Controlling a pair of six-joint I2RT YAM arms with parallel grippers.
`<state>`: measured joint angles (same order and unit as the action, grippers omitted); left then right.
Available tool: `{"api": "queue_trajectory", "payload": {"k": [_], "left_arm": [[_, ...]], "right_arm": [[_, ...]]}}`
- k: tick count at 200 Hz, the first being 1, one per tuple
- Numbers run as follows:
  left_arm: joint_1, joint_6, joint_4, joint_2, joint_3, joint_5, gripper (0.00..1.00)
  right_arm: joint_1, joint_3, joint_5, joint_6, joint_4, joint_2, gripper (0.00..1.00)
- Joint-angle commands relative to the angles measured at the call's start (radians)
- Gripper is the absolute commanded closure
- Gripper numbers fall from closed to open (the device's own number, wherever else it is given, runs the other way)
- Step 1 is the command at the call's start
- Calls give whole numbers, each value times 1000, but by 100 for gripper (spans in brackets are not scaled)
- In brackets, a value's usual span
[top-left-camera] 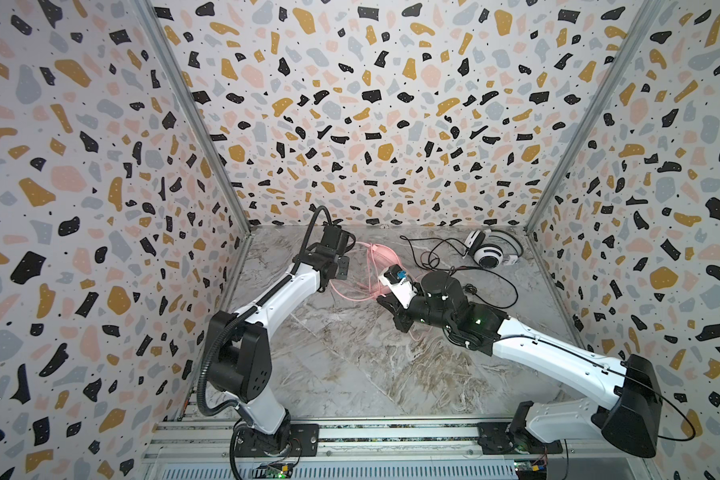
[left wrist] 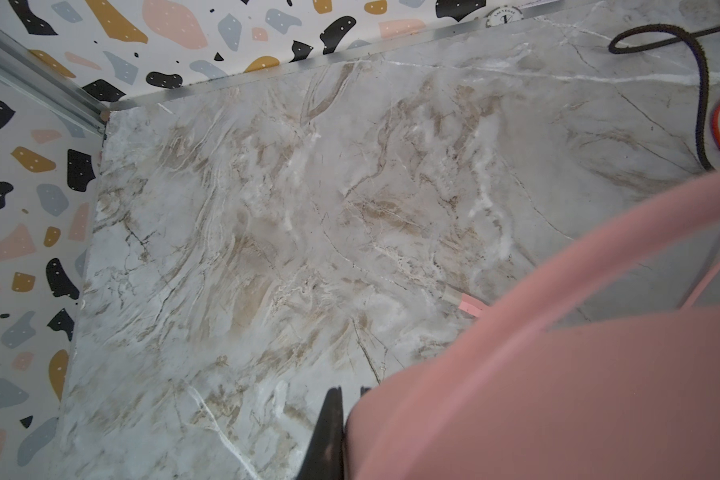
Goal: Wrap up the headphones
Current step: 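Swing the right gripper with the cable up around the held headset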
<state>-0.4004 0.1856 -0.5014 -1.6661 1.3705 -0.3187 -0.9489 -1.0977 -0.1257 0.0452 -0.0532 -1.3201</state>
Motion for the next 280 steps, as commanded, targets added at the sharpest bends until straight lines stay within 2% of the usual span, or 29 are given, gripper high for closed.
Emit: {"api": "queue_trajectory", "payload": {"k": [1, 40, 68, 95, 112, 142, 155, 172, 194, 222, 254, 280], "left_arm": [[-15, -11, 69, 38, 24, -8, 100], [-68, -41, 67, 43, 24, -29, 100], [-82, -51, 57, 37, 38, 34, 100], [-99, -77, 78, 60, 19, 43, 100], [-101, -83, 68, 62, 28, 75, 100], [-111, -85, 57, 78, 23, -63, 100], [-109, -79, 51, 78, 27, -63, 100], [-110, -82, 53, 80, 23, -52, 100], [-110, -77, 44, 71, 26, -110, 100], [-109, -76, 34, 62, 35, -82, 100], [-109, -81, 37, 55, 35, -77, 100], [-109, -87, 47, 61, 24, -85, 100]], "right_arm": [[-8, -97, -12, 8, 22, 11, 100], [-2, -146, 50, -6, -10, 19, 100], [11, -183, 146, 15, -58, 15, 100], [75, -188, 182, 34, -71, 36, 100], [107, -202, 267, 4, -105, 51, 100], [134, -218, 425, -72, -174, 73, 100], [139, -203, 475, -94, -185, 95, 100], [141, -163, 548, -127, -160, 132, 100], [147, -151, 658, -179, -151, 151, 100], [156, -140, 755, -219, -124, 167, 99], [150, -122, 897, -307, 10, 154, 97], [151, -84, 908, -379, 177, 156, 93]]}}
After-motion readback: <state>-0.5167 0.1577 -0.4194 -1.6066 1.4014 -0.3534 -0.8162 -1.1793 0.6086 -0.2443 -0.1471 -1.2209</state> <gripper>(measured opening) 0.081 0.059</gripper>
